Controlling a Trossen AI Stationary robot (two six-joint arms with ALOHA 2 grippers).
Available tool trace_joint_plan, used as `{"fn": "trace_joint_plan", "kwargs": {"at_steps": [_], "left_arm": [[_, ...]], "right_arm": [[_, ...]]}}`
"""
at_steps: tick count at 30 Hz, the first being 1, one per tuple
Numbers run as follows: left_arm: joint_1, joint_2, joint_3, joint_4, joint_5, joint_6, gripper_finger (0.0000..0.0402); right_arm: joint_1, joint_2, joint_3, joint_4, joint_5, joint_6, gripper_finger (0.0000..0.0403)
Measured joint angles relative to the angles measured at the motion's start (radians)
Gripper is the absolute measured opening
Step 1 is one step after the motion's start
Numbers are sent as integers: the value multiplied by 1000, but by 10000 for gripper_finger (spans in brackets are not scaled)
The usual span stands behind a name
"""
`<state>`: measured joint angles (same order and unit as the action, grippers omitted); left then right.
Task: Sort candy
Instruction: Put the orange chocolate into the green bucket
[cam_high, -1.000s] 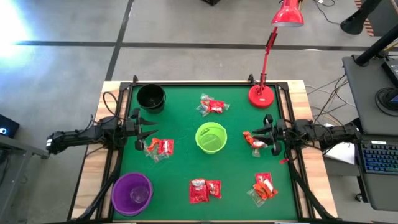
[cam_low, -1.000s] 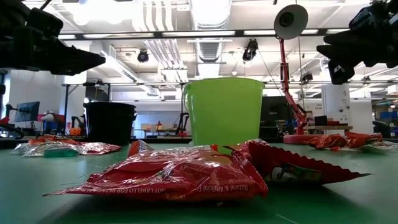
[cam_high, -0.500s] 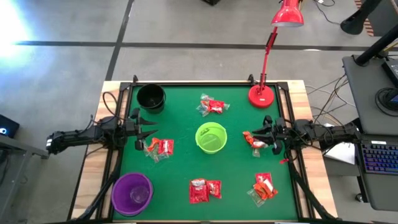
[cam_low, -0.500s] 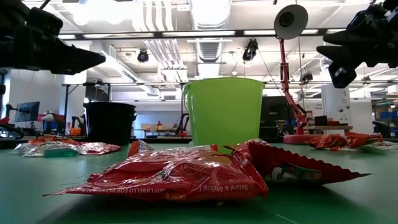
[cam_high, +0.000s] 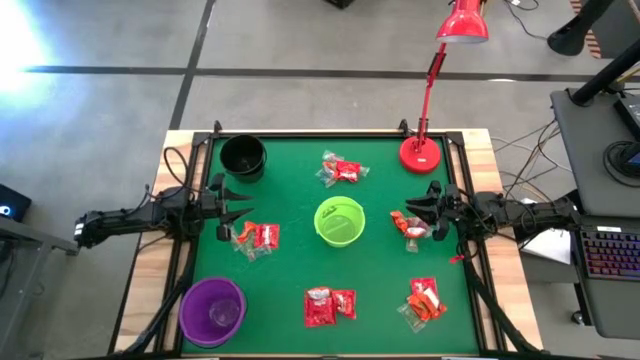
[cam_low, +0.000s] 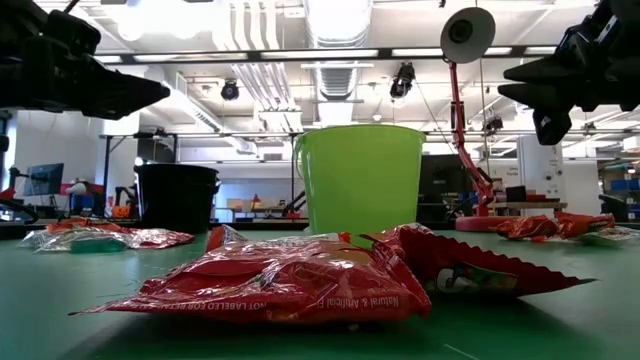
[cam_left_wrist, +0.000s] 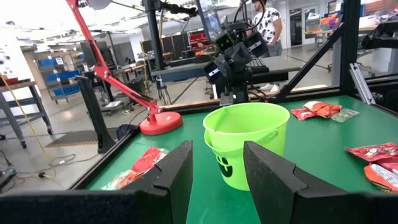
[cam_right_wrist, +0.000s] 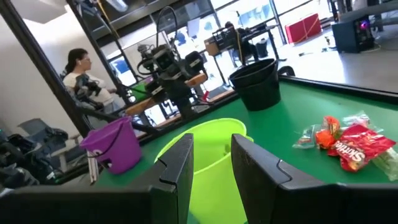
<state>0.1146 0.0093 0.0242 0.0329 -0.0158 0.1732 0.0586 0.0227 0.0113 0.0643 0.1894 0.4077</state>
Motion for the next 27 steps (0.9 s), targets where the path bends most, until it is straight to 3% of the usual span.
{"fn": "trace_joint_plan", "kwargs": {"at_steps": [27], "left_arm": [[0, 0, 0, 115, 0, 72, 126]], "right_arm": [[0, 0, 0, -6, 24, -15, 100]]}}
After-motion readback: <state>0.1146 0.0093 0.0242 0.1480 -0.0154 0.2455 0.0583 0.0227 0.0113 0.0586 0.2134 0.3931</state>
